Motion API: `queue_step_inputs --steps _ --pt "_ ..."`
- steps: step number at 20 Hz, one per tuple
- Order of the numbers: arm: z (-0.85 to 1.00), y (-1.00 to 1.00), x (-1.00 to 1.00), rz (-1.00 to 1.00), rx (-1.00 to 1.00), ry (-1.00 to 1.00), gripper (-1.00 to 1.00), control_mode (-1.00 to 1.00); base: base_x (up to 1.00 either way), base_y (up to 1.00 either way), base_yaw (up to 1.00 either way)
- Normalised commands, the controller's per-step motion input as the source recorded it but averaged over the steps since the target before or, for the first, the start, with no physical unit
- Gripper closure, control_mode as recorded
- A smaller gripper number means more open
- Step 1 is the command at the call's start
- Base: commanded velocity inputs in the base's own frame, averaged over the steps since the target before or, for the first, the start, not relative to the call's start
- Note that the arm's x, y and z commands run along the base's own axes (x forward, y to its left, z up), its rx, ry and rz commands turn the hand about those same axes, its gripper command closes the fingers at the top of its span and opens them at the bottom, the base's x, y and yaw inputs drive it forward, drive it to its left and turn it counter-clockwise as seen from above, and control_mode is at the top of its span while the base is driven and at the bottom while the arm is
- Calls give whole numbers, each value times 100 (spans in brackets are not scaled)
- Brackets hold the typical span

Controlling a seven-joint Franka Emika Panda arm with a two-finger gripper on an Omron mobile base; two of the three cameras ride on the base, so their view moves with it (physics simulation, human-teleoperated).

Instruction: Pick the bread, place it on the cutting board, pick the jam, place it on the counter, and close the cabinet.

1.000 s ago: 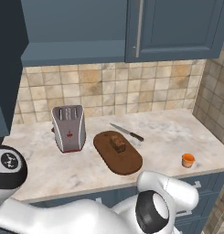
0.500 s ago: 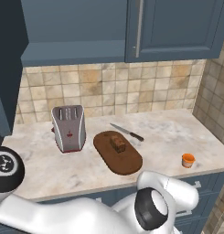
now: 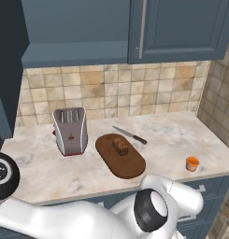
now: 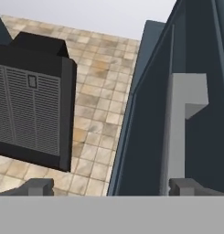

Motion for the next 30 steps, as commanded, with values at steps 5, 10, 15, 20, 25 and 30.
queue_step_inputs --steps 5,10,15,20,25,30 --pt "0 -12 12 -4 3 0 -100 -100 0 0 0" --pt "0 -18 17 -4 4 0 -100 -100 0 0 0" --pt "0 -22 21 -4 5 0 -100 -100 0 0 0" --pt "0 -26 28 -3 5 0 -100 -100 0 0 0" --pt "0 -30 28 -1 5 0 -100 -100 0 0 0" --pt "0 -35 23 0 3 0 -100 -100 0 0 0"
